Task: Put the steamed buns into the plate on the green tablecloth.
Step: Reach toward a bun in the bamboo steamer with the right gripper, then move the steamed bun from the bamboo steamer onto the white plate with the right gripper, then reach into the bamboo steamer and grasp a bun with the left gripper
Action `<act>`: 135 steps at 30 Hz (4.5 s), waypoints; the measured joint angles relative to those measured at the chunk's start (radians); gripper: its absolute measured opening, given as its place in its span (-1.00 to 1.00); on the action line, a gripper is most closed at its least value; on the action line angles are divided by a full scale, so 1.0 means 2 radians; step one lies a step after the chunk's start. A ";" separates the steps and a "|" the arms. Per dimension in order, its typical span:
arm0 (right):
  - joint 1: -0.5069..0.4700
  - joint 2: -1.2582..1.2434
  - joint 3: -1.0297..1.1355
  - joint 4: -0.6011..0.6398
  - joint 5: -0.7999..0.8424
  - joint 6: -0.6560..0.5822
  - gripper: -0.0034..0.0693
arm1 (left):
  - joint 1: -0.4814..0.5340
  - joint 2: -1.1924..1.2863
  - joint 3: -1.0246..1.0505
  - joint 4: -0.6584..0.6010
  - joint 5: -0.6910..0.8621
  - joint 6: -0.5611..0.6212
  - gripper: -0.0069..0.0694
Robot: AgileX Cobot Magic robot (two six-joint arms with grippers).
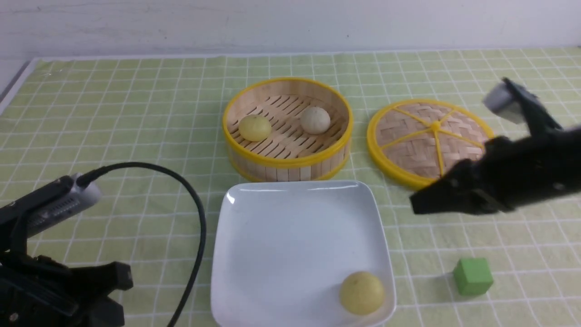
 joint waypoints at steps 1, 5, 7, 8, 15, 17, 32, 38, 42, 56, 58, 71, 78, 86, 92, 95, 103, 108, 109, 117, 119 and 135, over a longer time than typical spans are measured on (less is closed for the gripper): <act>0.013 0.033 -0.033 -0.008 -0.005 0.000 -0.43 | 0.000 0.000 -0.001 0.000 -0.001 0.000 -0.75; 0.044 0.148 -0.153 -0.059 -0.029 0.016 -0.15 | 0.000 0.000 -0.001 0.000 -0.006 0.000 -0.63; 0.049 0.195 -0.217 -0.085 -0.034 0.038 0.00 | 0.000 0.000 -0.001 0.000 -0.006 0.000 -0.54; 0.050 0.238 -0.274 -0.108 -0.036 0.061 0.13 | 0.000 0.000 -0.001 0.001 -0.007 0.003 -0.46; 0.050 0.363 -0.474 -0.200 -0.026 0.141 0.42 | 0.000 0.000 -0.001 0.015 -0.007 0.023 -0.11; 0.052 0.385 -0.505 -0.215 -0.031 0.147 0.43 | 0.000 0.000 -0.001 0.015 -0.008 0.024 -0.07; 0.071 0.402 -0.528 -0.245 -0.011 0.127 -0.88 | 0.000 0.000 -0.001 0.014 -0.011 0.024 -0.04; 0.071 0.251 -0.518 -0.261 0.127 0.133 -0.91 | 0.000 0.000 -0.001 0.015 -0.014 0.024 -0.04; 0.075 0.207 -0.462 -0.257 0.144 0.132 -0.90 | 0.000 0.000 -0.001 0.015 -0.014 0.024 -0.04; 0.081 0.359 -0.481 -0.263 -0.088 0.170 0.00 | 0.000 0.001 -0.001 0.015 -0.012 0.024 -0.04; 0.081 0.400 -0.514 -0.279 -0.092 0.171 0.29 | 0.000 0.001 -0.001 0.015 -0.012 0.024 -0.04; 0.077 0.453 -0.558 -0.296 -0.067 0.175 -0.54 | 0.000 0.001 -0.001 0.015 -0.015 0.024 -0.04; 0.076 0.338 -0.578 -0.298 0.128 0.178 -0.84 | 0.000 0.001 -0.001 0.015 -0.015 0.024 -0.04; 0.090 0.236 -0.451 -0.291 0.195 0.211 -0.83 | 0.000 0.001 -0.001 0.015 -0.022 0.024 -0.04; 0.137 0.263 -0.305 -0.276 0.147 0.213 -0.75 | 0.000 0.001 -0.001 0.015 -0.030 0.024 -0.04; 0.148 0.291 -0.287 -0.287 0.095 0.213 -0.54 | 0.000 0.001 -0.001 0.015 -0.041 0.024 -0.04; 0.134 0.307 -0.336 -0.307 0.154 0.237 0.60 | 0.000 0.001 -0.001 0.019 -0.058 0.024 -0.04; 0.111 0.295 -0.412 -0.324 0.181 0.268 0.76 | 0.000 0.001 -0.001 0.019 -0.085 0.024 -0.04; 0.107 0.286 -0.416 -0.331 0.182 0.277 0.71 | 0.000 0.001 -0.001 0.019 -0.088 0.024 -0.04; 0.104 0.132 -0.332 -0.376 0.189 0.303 -0.41 | 0.000 0.064 -0.061 0.018 -0.052 0.045 -0.55; 0.104 0.077 -0.288 -0.377 0.191 0.303 -0.76 | 0.000 0.106 -0.117 0.011 -0.035 0.075 -0.74; 0.104 -0.222 0.042 -0.378 0.093 0.303 -0.95 | -0.069 0.522 -0.593 -0.059 0.026 0.113 -0.38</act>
